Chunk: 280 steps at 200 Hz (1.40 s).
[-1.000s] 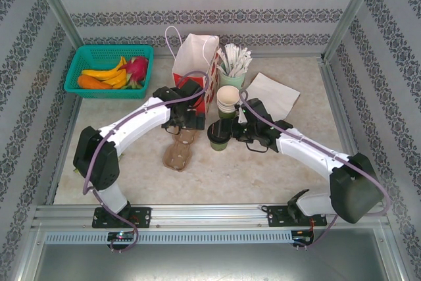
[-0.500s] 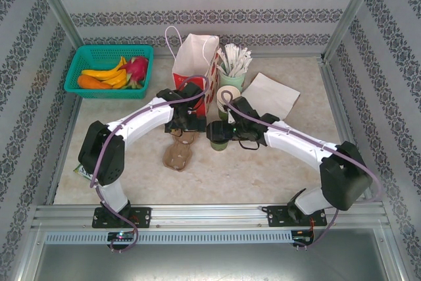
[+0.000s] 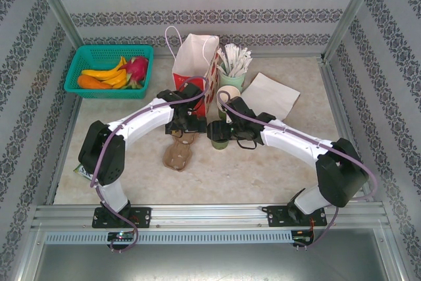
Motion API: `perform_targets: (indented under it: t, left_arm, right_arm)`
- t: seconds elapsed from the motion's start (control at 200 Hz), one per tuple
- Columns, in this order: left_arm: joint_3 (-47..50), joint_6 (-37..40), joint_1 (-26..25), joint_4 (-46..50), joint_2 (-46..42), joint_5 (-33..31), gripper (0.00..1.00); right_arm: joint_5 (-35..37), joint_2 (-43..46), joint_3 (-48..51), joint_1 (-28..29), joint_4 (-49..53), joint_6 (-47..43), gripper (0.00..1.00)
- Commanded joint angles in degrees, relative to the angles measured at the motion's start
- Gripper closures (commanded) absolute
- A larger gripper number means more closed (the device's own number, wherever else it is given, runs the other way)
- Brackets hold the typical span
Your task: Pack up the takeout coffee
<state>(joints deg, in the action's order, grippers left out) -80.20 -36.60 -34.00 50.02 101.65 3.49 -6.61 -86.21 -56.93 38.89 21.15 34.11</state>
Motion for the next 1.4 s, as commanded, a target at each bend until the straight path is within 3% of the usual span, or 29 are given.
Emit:
perform_targets:
  t: [0.0,0.505,0.809,1.054,1.394]
  left_arm:
    - [0.62,-0.95,0.51,-1.32,0.34,0.89,0.0]
    - [8.73,-1.26,0.51,-14.22,-10.51,-1.56,0.0]
    - [15.53,-3.25,0.49,-21.48,-19.19,-7.41,0.0]
    - [18.6,-5.36,0.51,-21.64,-24.65,-13.67,0.0]
    - [22.78,-11.12,0.46,-19.74,-30.4,-22.09,0.01]
  right_arm:
    - [0.9,-2.39,2.84,0.66,3.15,0.06,0.19]
    - [1.25,8.35,4.81,-1.23,13.92,0.09,0.24]
    - [-0.99,16.7,9.0,-12.79,20.24,-1.81,0.24]
    - [0.34,16.81,10.61,-21.71,17.08,-0.64,0.24]
    - [2.53,11.85,9.83,-27.93,5.72,1.64,0.24]
